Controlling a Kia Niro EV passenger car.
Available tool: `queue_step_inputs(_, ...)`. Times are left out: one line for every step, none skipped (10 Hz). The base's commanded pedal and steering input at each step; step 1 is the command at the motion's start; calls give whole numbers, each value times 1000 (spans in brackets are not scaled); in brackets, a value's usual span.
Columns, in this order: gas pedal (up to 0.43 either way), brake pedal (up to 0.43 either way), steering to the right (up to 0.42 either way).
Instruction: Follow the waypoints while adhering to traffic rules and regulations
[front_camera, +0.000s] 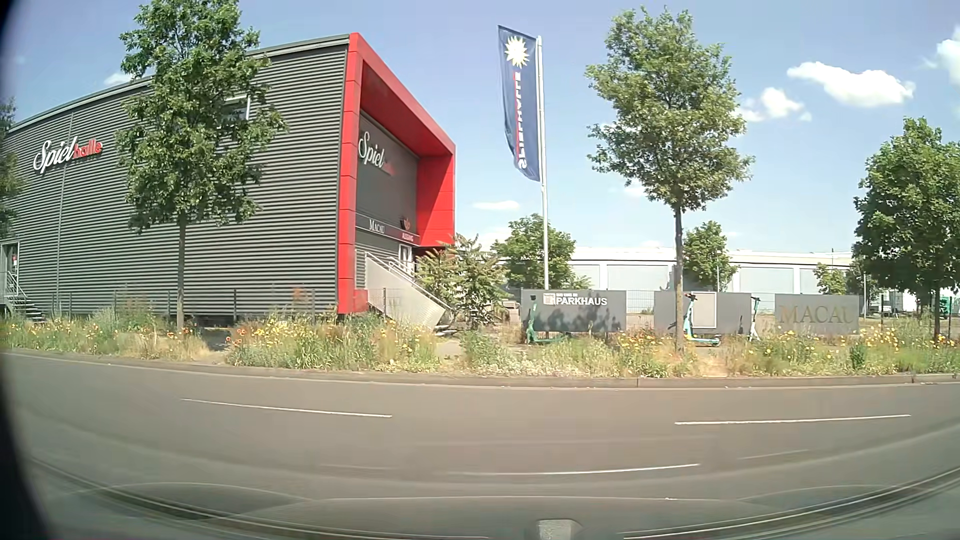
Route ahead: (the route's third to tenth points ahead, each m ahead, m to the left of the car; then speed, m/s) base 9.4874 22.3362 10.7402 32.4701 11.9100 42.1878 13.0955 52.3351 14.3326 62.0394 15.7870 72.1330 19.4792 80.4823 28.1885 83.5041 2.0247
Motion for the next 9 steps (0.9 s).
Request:
queue_step_inputs(150, 30, -543)
queue_step_inputs(150, 30, -543)
queue_step_inputs(150, 30, -543)
queue_step_inputs(150, 37, -543)
queue_step_inputs(150, 30, -544)
queue_step_inputs(150, 30, -548)
queue_step_inputs(150, 30, -557)
queue_step_inputs(150, 37, -564)
queue_step_inputs(150, 30, -572)
